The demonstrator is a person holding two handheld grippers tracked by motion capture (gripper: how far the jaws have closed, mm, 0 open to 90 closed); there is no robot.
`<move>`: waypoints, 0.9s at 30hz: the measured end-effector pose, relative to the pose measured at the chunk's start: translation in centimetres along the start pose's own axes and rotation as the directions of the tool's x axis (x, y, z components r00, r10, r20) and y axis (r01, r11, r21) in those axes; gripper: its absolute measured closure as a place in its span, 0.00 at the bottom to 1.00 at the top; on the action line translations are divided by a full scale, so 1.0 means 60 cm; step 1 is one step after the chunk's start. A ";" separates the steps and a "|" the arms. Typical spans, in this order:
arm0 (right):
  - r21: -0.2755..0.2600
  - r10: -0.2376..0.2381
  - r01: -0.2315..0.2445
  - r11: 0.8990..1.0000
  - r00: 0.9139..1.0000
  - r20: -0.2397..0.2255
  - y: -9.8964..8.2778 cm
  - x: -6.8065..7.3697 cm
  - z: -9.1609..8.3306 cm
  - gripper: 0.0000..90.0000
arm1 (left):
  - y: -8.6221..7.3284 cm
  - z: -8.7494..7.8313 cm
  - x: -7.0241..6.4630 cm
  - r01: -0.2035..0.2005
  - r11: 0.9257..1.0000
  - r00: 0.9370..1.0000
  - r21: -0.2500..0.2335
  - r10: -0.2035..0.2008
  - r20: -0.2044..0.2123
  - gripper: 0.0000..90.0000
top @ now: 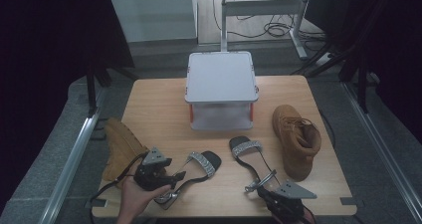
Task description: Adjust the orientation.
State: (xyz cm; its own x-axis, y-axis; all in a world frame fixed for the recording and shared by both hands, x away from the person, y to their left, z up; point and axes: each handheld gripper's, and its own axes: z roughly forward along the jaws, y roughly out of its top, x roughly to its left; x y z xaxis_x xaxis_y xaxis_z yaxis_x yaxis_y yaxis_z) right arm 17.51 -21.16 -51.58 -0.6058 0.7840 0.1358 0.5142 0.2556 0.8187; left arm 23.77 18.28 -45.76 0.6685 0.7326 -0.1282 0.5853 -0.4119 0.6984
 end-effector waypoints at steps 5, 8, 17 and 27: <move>-0.006 0.014 -0.014 1.000 1.000 0.015 -0.003 -0.015 -0.009 0.99 | 0.000 0.001 0.001 0.002 1.000 1.000 0.010 -0.002 -0.006 0.34; -0.006 0.021 -0.021 1.000 0.999 0.026 -0.005 -0.025 -0.014 0.99 | -0.001 0.002 0.002 0.005 1.000 1.000 0.012 -0.005 -0.004 0.34; -0.017 0.052 -0.051 0.999 0.997 0.057 -0.009 -0.051 -0.027 0.99 | -0.002 0.004 0.002 0.008 1.000 1.000 0.017 -0.008 -0.002 0.34; -0.010 0.039 -0.039 0.999 0.998 0.056 -0.012 -0.049 -0.034 0.99 | -0.002 0.005 0.003 0.011 1.000 1.000 0.018 -0.011 -0.001 0.34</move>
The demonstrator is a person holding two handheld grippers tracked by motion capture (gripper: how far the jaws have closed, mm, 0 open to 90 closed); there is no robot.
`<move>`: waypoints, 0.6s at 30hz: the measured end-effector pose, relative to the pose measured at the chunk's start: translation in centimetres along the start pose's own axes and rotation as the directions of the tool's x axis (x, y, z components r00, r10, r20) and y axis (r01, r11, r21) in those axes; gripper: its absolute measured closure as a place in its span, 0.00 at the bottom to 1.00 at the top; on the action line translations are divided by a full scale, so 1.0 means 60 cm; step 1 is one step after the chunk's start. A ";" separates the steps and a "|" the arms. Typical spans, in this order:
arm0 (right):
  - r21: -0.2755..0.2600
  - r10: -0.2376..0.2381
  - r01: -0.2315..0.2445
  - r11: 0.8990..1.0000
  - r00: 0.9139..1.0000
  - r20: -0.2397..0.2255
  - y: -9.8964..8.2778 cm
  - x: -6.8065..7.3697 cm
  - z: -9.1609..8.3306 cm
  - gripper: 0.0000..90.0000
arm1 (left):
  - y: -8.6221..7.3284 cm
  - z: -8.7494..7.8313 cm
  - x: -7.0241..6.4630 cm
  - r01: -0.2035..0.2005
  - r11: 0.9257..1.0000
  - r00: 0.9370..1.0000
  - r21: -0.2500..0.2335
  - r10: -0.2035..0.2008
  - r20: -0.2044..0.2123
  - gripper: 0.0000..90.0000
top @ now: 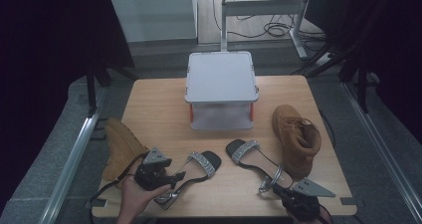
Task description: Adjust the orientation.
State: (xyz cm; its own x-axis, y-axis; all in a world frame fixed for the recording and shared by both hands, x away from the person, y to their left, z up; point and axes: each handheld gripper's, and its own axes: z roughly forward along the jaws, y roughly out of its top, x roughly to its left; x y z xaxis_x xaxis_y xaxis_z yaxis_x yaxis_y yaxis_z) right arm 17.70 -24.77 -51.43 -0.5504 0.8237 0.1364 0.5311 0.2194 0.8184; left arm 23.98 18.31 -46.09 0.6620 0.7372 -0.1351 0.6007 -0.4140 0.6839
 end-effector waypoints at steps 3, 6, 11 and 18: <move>-0.020 0.000 -0.001 1.000 1.000 -0.007 -0.004 0.006 -0.014 0.99 | 0.000 0.001 -0.001 0.002 1.000 1.000 0.002 -0.002 0.002 0.34; -0.054 -0.001 0.000 0.999 1.000 -0.013 0.002 0.008 -0.034 0.99 | 0.001 0.001 0.000 0.004 1.000 1.000 0.001 -0.004 0.000 0.34; -0.086 -0.031 0.031 0.996 1.000 0.002 0.044 0.003 -0.050 0.95 | 0.002 0.002 -0.001 0.010 1.000 1.000 -0.003 -0.010 0.016 0.34; 0.080 -0.128 0.128 0.989 0.992 -0.012 0.131 -0.001 0.015 0.76 | 0.002 -0.001 0.001 0.004 1.000 1.000 -0.005 -0.004 0.020 0.34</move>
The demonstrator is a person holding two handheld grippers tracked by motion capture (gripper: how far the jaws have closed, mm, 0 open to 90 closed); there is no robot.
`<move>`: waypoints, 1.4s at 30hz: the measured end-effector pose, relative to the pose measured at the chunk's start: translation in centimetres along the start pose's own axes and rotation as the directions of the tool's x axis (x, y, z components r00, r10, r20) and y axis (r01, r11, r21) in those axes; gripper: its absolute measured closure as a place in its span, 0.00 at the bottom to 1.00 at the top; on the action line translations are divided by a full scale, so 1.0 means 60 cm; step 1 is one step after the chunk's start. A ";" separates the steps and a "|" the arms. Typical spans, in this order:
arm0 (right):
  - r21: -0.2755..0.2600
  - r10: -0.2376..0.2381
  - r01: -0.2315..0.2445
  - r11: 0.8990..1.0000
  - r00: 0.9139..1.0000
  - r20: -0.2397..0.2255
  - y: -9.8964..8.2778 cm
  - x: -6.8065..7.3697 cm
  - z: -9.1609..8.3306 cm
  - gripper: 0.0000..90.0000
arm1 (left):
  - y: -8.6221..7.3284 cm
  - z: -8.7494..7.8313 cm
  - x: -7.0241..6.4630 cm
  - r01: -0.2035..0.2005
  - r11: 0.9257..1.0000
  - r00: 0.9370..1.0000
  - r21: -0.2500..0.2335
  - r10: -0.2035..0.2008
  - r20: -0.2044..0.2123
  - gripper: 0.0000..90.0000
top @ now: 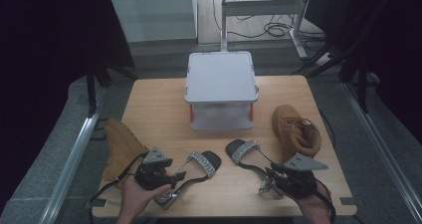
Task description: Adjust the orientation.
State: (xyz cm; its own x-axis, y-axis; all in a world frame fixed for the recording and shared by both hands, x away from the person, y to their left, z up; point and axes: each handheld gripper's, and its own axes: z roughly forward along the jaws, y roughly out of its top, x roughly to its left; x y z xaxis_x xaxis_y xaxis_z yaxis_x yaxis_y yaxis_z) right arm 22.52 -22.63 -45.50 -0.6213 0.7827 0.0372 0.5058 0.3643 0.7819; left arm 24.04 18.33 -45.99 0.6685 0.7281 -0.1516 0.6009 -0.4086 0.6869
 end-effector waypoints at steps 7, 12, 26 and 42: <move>0.180 -0.010 0.000 0.984 0.998 0.054 0.030 -0.021 0.076 0.55 | -0.001 0.003 -0.001 -0.008 1.000 1.000 0.007 0.008 0.005 0.34; 0.260 -0.013 -0.013 0.965 0.995 0.100 0.015 -0.026 0.097 0.45 | -0.001 0.003 -0.001 -0.008 1.000 1.000 0.007 0.008 0.003 0.35; 0.417 -0.056 0.015 0.909 0.995 0.087 0.010 -0.032 0.141 0.46 | -0.001 0.009 -0.002 -0.012 1.000 1.000 0.021 0.012 0.007 0.35; 0.356 -0.111 0.093 0.930 0.993 0.030 -0.003 0.001 0.091 0.47 | -0.002 0.008 -0.002 -0.014 1.000 1.000 0.023 0.014 0.004 0.35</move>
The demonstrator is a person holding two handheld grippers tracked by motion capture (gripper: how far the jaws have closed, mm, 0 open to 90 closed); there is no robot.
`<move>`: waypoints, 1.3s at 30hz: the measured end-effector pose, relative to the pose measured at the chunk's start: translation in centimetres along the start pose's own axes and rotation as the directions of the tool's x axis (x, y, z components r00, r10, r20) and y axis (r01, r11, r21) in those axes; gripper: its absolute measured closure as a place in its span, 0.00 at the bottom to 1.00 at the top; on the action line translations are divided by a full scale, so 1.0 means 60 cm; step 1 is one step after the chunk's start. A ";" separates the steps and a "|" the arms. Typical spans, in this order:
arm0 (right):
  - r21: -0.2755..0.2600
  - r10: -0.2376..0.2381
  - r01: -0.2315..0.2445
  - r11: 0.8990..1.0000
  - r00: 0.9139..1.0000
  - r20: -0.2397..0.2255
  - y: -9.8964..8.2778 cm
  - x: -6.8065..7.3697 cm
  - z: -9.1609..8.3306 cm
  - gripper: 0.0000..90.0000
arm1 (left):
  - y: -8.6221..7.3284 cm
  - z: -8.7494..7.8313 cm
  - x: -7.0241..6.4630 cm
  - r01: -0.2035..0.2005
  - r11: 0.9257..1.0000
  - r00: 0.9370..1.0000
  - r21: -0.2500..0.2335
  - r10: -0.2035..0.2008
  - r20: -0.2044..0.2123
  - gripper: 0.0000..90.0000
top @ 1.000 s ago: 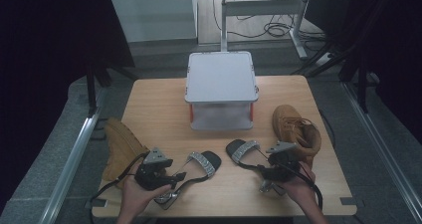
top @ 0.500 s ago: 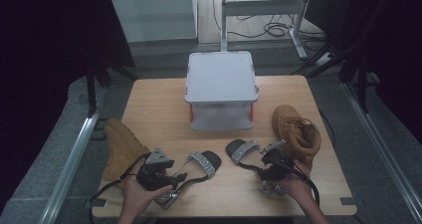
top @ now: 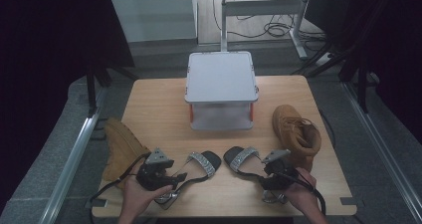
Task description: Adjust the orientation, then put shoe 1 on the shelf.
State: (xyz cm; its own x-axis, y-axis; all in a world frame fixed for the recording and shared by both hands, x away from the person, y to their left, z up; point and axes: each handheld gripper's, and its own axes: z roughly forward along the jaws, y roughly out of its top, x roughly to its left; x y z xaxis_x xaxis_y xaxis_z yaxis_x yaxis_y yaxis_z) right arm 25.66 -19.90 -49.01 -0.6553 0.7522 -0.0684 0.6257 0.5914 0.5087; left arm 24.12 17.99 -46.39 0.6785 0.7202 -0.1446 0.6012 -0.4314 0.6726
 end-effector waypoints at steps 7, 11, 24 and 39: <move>0.017 -0.017 0.017 1.000 0.999 -0.029 -0.023 0.003 0.007 0.47 | 0.000 0.002 -0.001 0.000 1.000 1.000 0.005 0.000 -0.001 0.35; 0.009 -0.016 0.016 1.000 0.999 -0.039 -0.026 0.000 0.010 0.47 | 0.000 0.002 -0.001 0.000 1.000 1.000 0.008 0.000 -0.002 0.35; -0.070 0.026 -0.031 0.997 0.996 -0.083 -0.019 -0.007 -0.007 0.36 | 0.000 -0.007 0.000 0.005 1.000 1.000 -0.006 -0.005 0.004 0.35; -0.062 0.009 -0.014 0.998 0.996 -0.085 -0.016 -0.016 -0.007 0.35 | 0.020 0.010 -0.009 -0.051 0.988 0.999 0.148 0.051 0.004 0.31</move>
State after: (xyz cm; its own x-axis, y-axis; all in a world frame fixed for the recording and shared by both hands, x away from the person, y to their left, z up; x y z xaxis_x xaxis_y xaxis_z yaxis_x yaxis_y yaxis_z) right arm 25.48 -21.30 -49.07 -0.6831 0.7303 0.0092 0.6078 0.5615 0.5614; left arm 24.73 16.76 -45.97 0.7100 0.6951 -0.1126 0.6217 -0.5437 0.5639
